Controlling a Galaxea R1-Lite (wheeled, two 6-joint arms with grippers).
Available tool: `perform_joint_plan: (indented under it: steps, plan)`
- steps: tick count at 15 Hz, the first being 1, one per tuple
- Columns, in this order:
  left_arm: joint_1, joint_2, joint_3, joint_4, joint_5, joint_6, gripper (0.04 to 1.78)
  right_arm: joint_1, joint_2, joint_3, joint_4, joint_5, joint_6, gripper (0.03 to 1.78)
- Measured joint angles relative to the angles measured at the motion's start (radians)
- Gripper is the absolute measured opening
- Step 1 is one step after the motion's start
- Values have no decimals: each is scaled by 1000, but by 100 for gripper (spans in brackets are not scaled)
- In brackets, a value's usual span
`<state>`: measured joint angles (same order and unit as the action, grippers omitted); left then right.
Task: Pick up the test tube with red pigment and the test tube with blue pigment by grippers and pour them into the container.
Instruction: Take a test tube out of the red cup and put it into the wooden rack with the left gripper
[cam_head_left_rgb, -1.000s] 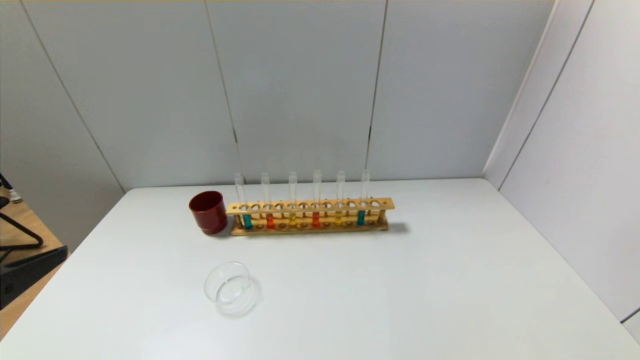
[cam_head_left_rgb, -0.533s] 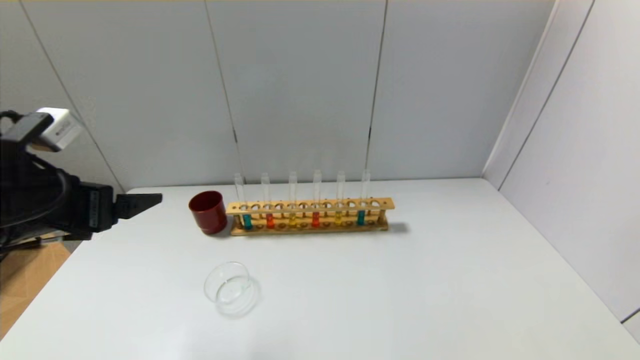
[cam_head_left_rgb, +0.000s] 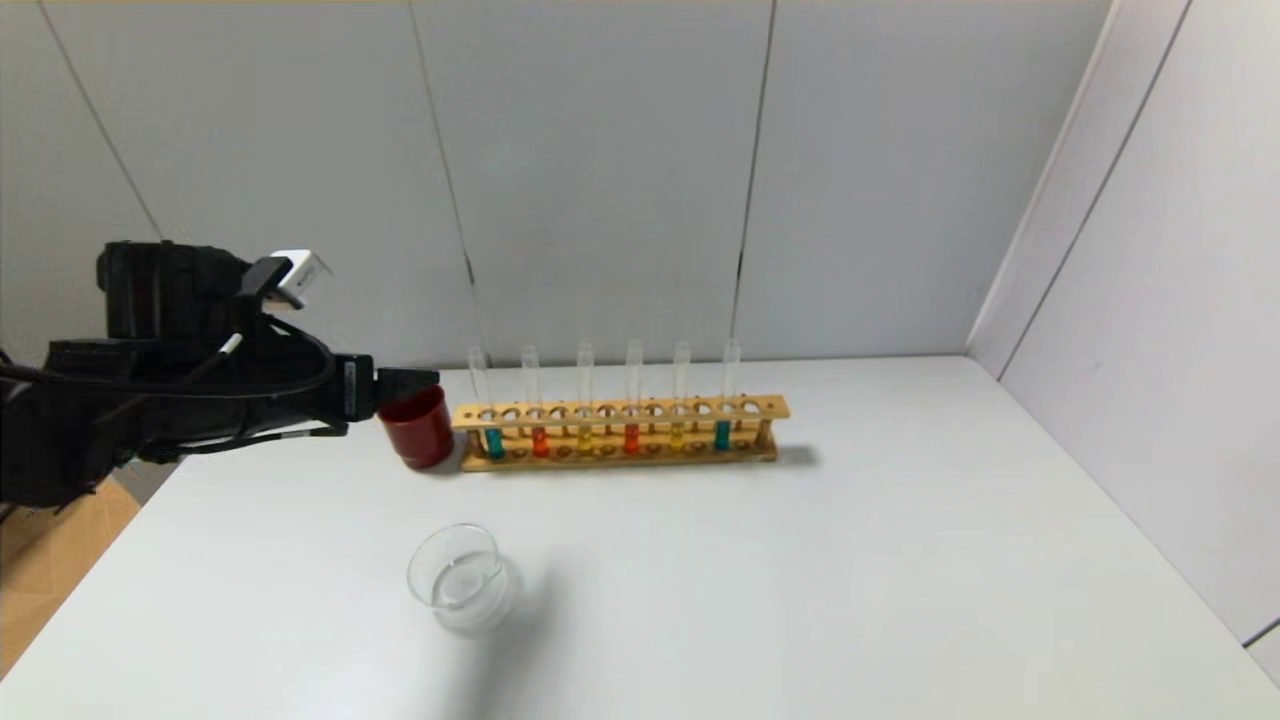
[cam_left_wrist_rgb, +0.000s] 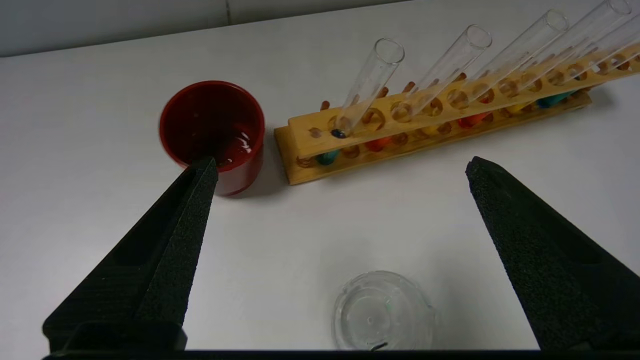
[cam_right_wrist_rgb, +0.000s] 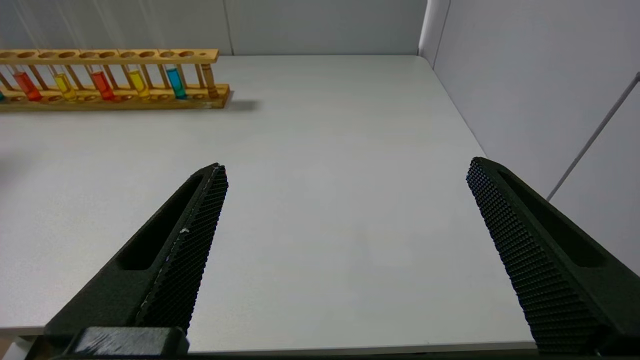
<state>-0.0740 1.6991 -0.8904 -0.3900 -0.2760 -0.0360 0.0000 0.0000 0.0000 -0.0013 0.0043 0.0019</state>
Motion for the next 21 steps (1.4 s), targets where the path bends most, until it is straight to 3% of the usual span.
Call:
perform_joint_plan:
  steps: [6,15,21]
  plan:
    - [-57,168,-93,-38,3,-39,175,0,0,0,0,0,0,175]
    - [-68,340,-245,-40,5,-43,175,0,0,0,0,0,0,175]
    - [-79,385,-262,-87,7,-33,175,0,0,0,0,0,0,175]
